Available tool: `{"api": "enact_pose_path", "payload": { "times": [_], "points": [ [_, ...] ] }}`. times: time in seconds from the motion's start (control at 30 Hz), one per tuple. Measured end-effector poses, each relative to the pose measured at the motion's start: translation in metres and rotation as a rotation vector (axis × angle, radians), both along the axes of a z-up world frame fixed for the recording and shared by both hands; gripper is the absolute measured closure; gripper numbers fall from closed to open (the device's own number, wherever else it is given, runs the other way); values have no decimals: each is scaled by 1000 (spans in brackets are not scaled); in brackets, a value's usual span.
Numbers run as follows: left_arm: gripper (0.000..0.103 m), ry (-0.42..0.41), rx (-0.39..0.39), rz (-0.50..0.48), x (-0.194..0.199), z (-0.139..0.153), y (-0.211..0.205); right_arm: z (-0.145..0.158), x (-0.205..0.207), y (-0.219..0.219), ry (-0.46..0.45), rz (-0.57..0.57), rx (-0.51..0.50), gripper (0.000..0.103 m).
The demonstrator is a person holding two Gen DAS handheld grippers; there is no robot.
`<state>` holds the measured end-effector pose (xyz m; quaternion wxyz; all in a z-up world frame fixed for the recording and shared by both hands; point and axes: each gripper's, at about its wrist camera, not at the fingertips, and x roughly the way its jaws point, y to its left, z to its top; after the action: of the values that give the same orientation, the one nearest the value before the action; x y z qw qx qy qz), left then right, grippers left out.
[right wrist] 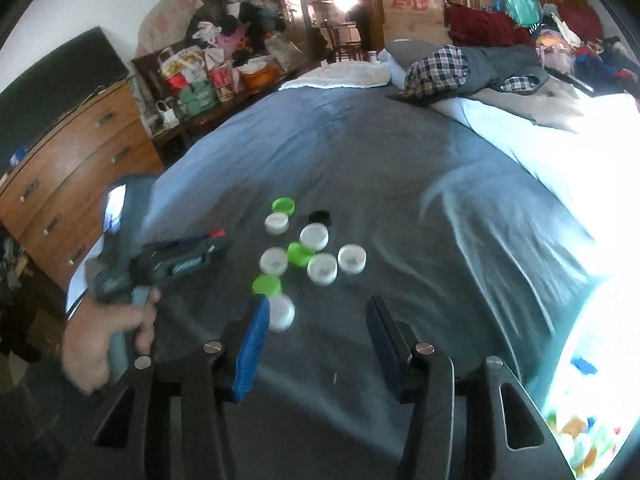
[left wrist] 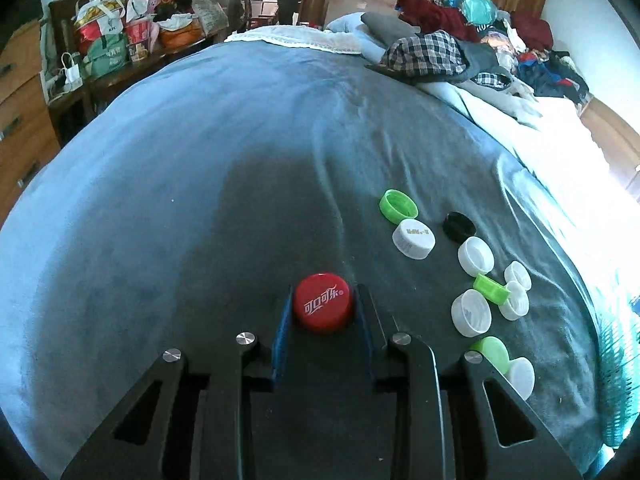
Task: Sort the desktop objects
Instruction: 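Grasp the red Coca-Cola cap with the left tool while the right tool grasps a white cap, then carry the red cap over the basket and open the left tool while the right tool drops its white cap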
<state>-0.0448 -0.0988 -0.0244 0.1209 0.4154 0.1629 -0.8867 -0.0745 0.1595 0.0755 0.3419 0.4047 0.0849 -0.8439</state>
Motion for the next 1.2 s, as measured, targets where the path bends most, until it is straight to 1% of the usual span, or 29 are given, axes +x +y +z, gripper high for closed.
{"api": "enact_pose_path", "payload": {
  "times": [0.03,0.1,0.13,0.17,0.23,0.3,0.4,0.5,0.6,0.7,0.77,0.9,0.93,0.97,1.0,1.1,1.2],
  "points": [
    [78,2,6,-1,0,0,-1,-7,-10,-6,1,-13,16,48],
    [78,6,21,0,0,0,-2,-24,-30,-18,-7,-40,99,49],
    [78,8,26,-1,1,-1,-3,-34,-37,-24,-5,-44,145,53],
    [78,8,29,-1,1,-1,-4,-43,-42,-29,-1,-45,185,54],
    [78,7,32,-2,1,-1,-4,-66,-47,-32,-26,-44,234,54],
    [78,5,36,-3,0,-1,-4,-77,-47,-33,-27,-36,233,54],
    [78,0,34,-7,-2,-1,-3,-84,-48,-40,-7,-10,214,54],
    [78,1,44,-10,-4,-2,-5,-91,-59,-50,-2,3,204,54],
    [78,4,51,-10,-3,-2,-6,-92,-66,-60,13,25,193,54],
    [78,3,52,-13,-6,-2,-6,-94,-72,-70,7,48,195,54],
    [78,3,55,-15,-6,-2,-7,-97,-75,-71,-4,39,192,57],
    [78,6,61,-15,-6,-2,-8,-97,-72,-65,-8,7,177,57],
    [78,5,58,-15,-6,-2,-8,-97,-71,-64,-7,5,178,59],
    [78,4,54,-15,-6,-2,-7,-96,-70,-65,-5,9,180,72],
    [78,5,50,-15,-6,-2,-7,-96,-68,-65,-6,12,183,71],
    [78,12,28,-15,-4,1,-3,-88,-64,-58,-23,2,161,71],
    [78,41,3,-24,4,12,2,-63,-45,-48,-5,10,124,71]
  ]
}}
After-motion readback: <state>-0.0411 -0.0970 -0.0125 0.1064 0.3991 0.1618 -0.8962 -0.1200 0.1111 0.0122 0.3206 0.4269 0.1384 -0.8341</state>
